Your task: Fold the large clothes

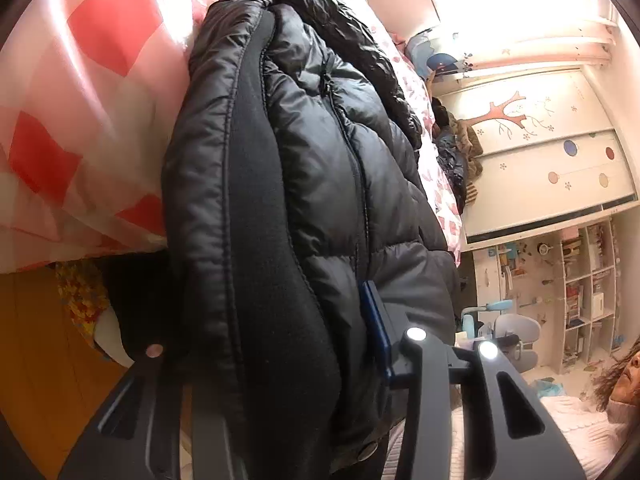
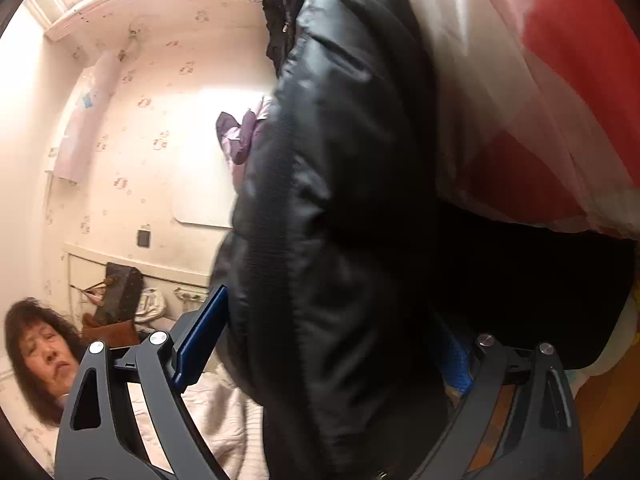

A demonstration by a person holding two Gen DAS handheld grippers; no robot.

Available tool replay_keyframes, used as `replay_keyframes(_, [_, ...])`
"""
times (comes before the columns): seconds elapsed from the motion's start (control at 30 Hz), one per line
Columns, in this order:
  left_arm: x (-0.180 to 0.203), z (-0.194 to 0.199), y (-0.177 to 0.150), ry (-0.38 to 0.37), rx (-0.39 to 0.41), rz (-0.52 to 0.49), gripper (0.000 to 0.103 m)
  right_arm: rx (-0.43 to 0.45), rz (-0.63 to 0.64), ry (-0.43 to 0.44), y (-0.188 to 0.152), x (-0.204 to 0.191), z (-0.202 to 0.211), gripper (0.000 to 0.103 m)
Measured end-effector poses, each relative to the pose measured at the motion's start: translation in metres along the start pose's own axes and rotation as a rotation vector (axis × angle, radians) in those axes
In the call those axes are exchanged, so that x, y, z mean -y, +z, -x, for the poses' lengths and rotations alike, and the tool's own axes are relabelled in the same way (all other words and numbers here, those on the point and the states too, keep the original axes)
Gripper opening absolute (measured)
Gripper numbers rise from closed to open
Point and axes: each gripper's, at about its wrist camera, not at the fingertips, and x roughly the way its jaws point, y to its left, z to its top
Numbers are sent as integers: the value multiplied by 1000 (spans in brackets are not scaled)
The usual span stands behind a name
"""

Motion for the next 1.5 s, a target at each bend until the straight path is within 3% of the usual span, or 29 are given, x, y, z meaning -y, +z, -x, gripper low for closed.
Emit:
replay_keyframes(0.07, [-3,-1,-1,8,-3,22,49,27,20,10,-3,-1,1,54])
replay_keyframes(0.1, [-5,-1,0,15,-5,28,49,45,35,3,-6,-4,2,49])
replay_keyframes(0.17, [-3,-1,-1,33,2,22,47,65,62,-5,-12,-16,1,27])
replay_keyframes(0.27, [11,2,-3,75,29,-20,30,100,108,-17,-15,-41,6,18])
replay_keyframes(0.37, [40,12,-6,134,97,-96,17,144,168,18,-15,-72,13,18])
replay_keyframes(0.5, [75,32,-13,99,166,-157,13,169,262,61,-16,-120,22,18])
replay_keyframes(0.57, [86,39,-19,70,160,-198,13,145,297,53,-22,-134,24,18])
replay_keyframes(0.63, [90,38,-28,51,104,-229,13,117,288,52,-25,-134,27,18])
replay_keyframes(0.7, [76,30,-35,71,34,-206,18,84,246,21,-30,-116,33,24])
replay_keyframes(0.73, [65,27,-36,75,9,-176,21,67,202,12,-33,-100,34,39])
replay_keyframes(0.77, [56,21,-37,64,-11,-142,32,55,175,18,-36,-94,37,59])
replay_keyframes(0.8, [42,20,-38,52,-14,-104,44,43,147,13,-39,-82,33,65])
replay_keyframes(0.9, [18,20,-40,15,11,-28,59,42,82,45,-49,-54,30,67])
replay_keyframes(0.97, [15,17,-40,3,18,-9,59,70,85,82,-54,-49,29,67])
replay_keyframes(1.03, [19,16,-41,11,32,-11,52,109,128,82,-54,-55,31,60])
replay_keyframes(1.07, [23,16,-41,17,37,-23,35,129,150,69,-54,-60,32,41])
replay_keyframes(1.13, [33,20,-43,39,67,-62,24,179,180,53,-52,-69,38,18])
replay_keyframes(1.3, [67,39,-47,13,165,-148,13,291,267,126,-53,-106,47,15])
replay_keyframes(1.4, [87,54,-49,-27,201,-197,13,294,316,186,-53,-128,50,15])
replay_keyframes(1.5, [96,61,-54,-49,178,-232,13,269,347,207,-58,-138,53,15])
